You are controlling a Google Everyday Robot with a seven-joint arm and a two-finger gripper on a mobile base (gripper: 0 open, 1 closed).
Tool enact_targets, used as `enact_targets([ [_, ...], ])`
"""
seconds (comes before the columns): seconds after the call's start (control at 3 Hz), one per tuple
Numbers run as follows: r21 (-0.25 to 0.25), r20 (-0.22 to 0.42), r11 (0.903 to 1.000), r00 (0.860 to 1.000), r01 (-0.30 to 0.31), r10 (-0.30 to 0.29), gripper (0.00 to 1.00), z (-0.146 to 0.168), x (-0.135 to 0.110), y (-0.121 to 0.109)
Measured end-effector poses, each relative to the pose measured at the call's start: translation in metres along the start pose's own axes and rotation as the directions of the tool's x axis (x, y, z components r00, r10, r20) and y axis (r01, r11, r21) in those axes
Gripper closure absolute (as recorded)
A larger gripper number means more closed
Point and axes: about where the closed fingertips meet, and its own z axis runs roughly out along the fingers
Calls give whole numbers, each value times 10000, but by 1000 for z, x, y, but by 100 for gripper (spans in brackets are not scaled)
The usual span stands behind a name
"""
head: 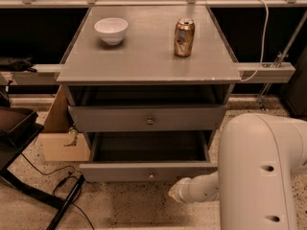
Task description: Close middle drawer
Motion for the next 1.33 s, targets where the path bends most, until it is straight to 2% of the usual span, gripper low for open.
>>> enact_targets([
  [0.33, 928, 183, 9949, 9990, 394, -413, 100, -23, -32, -55],
  [0.67, 1144, 239, 9922, 9984, 488, -518, 100, -30, -39, -65],
  [1.0, 1782, 406, 9811, 9956, 757, -842, 100, -45, -66, -103],
  [1.33, 1782, 406, 9811, 9956, 757, -842, 100, -45, -65, -102],
])
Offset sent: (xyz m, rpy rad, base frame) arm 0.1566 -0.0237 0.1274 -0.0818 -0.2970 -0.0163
